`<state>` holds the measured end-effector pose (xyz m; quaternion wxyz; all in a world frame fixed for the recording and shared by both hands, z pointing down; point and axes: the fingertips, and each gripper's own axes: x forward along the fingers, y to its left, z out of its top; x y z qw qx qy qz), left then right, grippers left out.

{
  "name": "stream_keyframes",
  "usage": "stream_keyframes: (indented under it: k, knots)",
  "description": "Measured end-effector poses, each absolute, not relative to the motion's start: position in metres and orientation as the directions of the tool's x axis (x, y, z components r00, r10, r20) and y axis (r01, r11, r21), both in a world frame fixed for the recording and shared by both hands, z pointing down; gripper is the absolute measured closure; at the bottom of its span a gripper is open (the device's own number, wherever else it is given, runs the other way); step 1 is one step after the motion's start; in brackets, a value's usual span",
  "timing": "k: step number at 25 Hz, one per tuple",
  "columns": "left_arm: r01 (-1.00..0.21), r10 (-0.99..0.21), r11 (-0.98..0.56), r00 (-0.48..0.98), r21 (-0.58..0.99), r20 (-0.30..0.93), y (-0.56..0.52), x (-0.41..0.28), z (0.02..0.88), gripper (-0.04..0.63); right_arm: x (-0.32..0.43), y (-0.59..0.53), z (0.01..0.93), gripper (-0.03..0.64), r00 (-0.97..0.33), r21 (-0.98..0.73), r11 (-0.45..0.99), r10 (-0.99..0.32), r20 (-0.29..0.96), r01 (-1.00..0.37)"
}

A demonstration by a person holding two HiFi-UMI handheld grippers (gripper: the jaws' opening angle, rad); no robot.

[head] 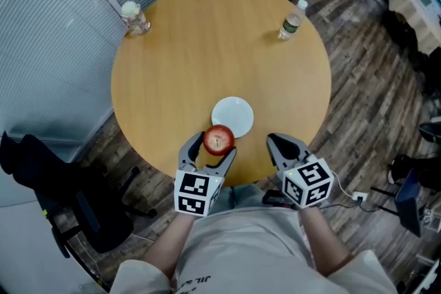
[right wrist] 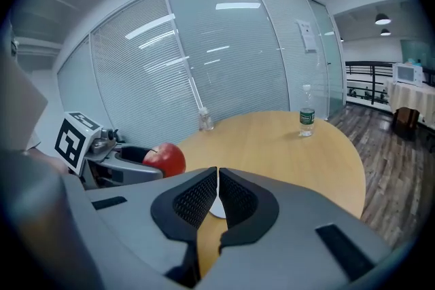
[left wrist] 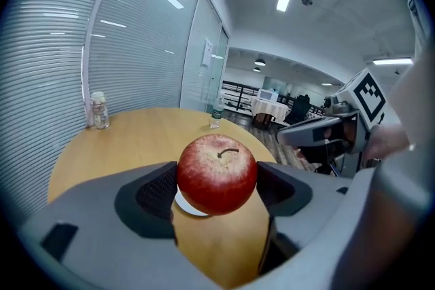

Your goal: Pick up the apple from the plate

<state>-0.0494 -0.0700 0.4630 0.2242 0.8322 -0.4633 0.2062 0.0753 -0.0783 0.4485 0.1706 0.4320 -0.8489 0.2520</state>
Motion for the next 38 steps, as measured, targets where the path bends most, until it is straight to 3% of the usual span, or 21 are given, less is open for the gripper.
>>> stream_keyframes:
  k: [18,38]
  knots:
    - [-0.857,-0.706,-0.473,0.507,0.204,0.494,-0.046,-0.059,0.422,0.229,0.076,-0.076,0.400,0.584,-0.552,-0.257,0.489,-0.714,0.430,-0.833]
    - [-0.823,-0.690,-0.532,0.559,0.201,0.461,-0.056,-0.044,0.412,0.229,0.067,-0.076,0.397,0.586,-0.584,-0.238,0.538,-0.689,0.429,-0.809]
